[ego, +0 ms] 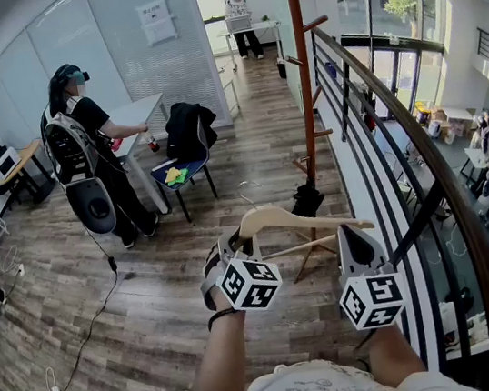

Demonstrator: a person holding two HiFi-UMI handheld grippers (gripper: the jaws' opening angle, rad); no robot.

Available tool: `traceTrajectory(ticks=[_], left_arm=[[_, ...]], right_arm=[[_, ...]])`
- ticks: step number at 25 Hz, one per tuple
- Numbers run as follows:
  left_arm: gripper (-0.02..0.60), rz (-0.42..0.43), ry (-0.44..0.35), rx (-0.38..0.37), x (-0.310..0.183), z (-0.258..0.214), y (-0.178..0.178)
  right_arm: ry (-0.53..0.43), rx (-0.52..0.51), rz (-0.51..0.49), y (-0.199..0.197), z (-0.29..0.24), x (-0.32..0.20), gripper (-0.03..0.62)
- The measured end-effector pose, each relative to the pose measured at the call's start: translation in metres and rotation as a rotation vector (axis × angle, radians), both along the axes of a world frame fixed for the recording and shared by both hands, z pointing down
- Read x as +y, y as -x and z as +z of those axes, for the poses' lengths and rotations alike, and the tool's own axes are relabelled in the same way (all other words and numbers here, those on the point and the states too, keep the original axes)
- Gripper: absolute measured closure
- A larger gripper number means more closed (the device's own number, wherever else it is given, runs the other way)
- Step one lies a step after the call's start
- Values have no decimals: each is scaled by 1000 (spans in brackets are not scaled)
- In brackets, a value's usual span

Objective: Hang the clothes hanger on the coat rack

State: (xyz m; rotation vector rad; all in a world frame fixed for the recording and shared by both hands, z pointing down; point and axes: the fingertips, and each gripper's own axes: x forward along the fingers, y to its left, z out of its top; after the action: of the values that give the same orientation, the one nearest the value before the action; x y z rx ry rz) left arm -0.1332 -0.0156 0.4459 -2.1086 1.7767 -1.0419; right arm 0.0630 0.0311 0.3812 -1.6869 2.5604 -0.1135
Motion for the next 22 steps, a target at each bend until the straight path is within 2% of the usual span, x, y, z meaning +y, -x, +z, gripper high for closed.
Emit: traceTrajectory(ticks=[11,22], left_arm=[[491,7,9,-3,7,8,13],[491,36,-26,-7,3,13,42]], right_arm=[[33,-26,-40,16,11,8,594],[64,-31,-14,47,27,6,594]])
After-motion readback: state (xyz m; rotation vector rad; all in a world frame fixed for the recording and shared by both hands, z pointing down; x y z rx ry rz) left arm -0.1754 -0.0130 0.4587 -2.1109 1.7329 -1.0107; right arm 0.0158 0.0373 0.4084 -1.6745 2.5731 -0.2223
